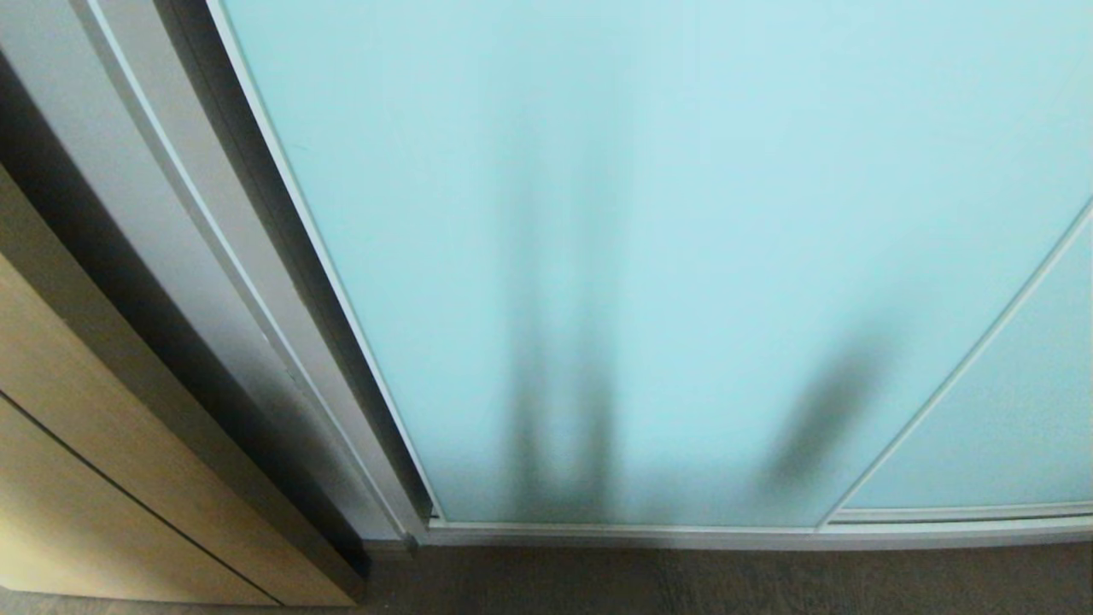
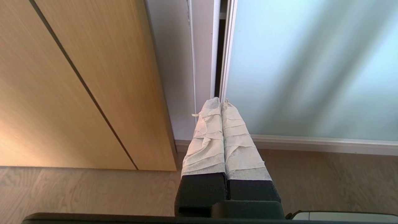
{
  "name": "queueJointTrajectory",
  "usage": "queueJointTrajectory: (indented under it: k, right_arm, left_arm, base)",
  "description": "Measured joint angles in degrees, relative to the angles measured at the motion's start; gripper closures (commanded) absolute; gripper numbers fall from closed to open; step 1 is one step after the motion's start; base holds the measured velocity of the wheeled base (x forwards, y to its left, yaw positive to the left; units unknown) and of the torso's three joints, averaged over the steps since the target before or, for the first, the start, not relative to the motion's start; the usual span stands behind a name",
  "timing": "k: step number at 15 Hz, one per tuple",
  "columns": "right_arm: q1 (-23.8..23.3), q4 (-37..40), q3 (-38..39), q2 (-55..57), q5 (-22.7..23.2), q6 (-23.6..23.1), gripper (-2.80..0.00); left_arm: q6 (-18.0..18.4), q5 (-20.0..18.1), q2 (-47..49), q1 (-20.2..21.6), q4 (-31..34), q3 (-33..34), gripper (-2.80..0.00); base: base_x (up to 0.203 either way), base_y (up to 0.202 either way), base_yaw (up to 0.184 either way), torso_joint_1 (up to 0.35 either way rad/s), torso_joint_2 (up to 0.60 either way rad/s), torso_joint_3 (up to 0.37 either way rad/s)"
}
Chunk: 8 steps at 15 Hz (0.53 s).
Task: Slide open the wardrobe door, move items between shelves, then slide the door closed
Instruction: Open the door
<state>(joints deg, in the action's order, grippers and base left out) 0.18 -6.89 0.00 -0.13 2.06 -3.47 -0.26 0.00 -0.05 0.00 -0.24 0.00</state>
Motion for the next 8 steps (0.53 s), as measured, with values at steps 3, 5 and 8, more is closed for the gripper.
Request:
queueJointTrajectory:
  k: [3, 5, 8]
  right_arm:
    - [0.0, 0.0, 0.0, 0.0, 0.0, 0.0, 0.0]
    - [0.0, 0.0, 0.0, 0.0, 0.0, 0.0, 0.0]
    - [0.0, 0.0, 0.0, 0.0, 0.0, 0.0, 0.0]
  left_arm:
    - [0.0, 0.0, 0.0, 0.0, 0.0, 0.0, 0.0]
    - [0.0, 0.0, 0.1, 0.0, 0.0, 0.0, 0.0]
    - [0.0, 0.0, 0.1, 0.0, 0.0, 0.0, 0.0]
  base:
    - [0.0, 0.0, 0.0, 0.0, 0.0, 0.0]
    - [0.0, 0.0, 0.0, 0.0, 0.0, 0.0]
    - [0.0, 0.0, 0.0, 0.0, 0.0, 0.0]
